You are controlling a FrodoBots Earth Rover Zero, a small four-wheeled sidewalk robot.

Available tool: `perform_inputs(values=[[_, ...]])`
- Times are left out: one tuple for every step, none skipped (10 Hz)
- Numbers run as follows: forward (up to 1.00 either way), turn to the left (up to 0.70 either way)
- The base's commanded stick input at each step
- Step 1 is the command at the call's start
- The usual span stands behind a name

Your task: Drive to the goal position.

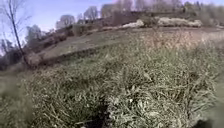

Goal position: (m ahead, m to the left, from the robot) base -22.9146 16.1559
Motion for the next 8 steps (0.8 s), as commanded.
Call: perform_inputs(values=[[-0.45,0.0],[-0.45,0.0],[-0.45,0.0],[-0.45,0.0],[-0.45,0.0],[-0.45,0.0],[-0.45,0.0],[-0.45,0.0]])
